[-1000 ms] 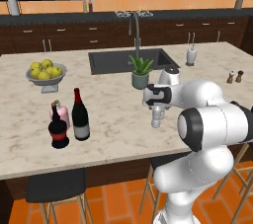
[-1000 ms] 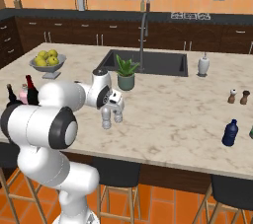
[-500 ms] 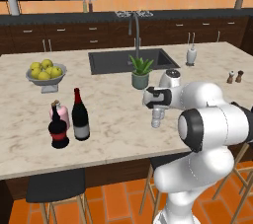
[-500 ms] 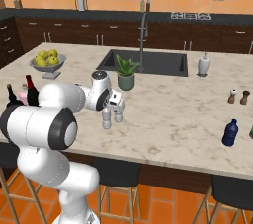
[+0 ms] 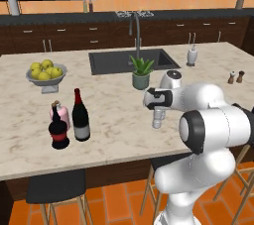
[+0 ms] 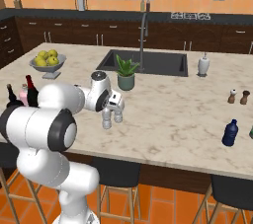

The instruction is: Move the plastic bottles in the middle to the plastics group, and the glass bottles in the middle to the glass group.

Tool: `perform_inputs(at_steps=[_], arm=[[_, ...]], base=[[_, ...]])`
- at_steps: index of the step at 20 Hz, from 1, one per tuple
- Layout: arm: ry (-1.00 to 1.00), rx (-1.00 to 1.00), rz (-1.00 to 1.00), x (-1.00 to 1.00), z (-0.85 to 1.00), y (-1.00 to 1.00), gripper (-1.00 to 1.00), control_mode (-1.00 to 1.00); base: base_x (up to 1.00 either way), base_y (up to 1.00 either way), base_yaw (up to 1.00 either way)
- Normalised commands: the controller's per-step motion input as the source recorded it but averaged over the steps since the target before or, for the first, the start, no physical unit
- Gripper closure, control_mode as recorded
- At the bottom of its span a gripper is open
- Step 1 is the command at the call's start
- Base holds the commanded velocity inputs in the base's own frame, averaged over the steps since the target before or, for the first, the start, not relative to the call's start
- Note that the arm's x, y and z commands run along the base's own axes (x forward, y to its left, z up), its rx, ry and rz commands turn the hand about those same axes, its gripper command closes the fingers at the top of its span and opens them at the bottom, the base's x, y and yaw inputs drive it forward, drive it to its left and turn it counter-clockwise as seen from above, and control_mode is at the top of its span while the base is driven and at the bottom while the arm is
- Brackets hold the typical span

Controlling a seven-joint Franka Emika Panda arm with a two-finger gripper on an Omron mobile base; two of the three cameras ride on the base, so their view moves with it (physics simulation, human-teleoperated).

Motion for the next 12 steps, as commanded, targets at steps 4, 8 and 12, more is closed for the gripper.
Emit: perform_inputs(at_steps=[4, 8, 12], arm=[[0.0, 0.0, 0.0, -0.02, 0.01, 0.0, 1.0, -1.0], [-0.02, 0.0, 0.0, -0.42, 0.19, -0.02, 1.0, -1.0], [0.0, 0.0, 0.0, -0.77, 0.18, -0.14, 1.0, -1.0]], base=[[0.0, 0.0, 0.0], [0.0, 0.0, 0.0], [0.0, 0.0, 0.0]])
